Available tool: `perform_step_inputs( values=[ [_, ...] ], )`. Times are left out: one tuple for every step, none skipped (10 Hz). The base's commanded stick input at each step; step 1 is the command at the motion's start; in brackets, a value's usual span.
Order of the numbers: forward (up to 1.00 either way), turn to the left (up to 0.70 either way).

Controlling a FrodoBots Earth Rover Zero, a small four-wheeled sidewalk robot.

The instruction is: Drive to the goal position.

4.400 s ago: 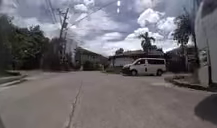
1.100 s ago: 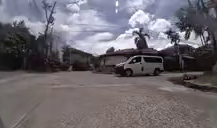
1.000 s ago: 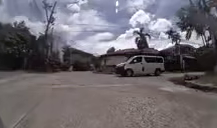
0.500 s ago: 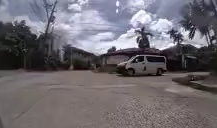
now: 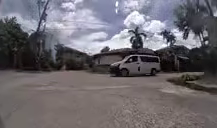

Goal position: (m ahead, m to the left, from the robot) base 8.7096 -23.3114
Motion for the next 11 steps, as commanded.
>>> perform_step_inputs(
  values=[
    [0.5,0.0],
    [0.5,0.0],
    [0.5,0.0],
    [0.5,0.0],
    [0.5,0.0],
    [0.5,0.0],
    [0.5,0.0],
    [0.5,-0.23],
    [0.5,-0.46],
    [0.5,-0.5],
    [0.5,-0.5]
  ],
)
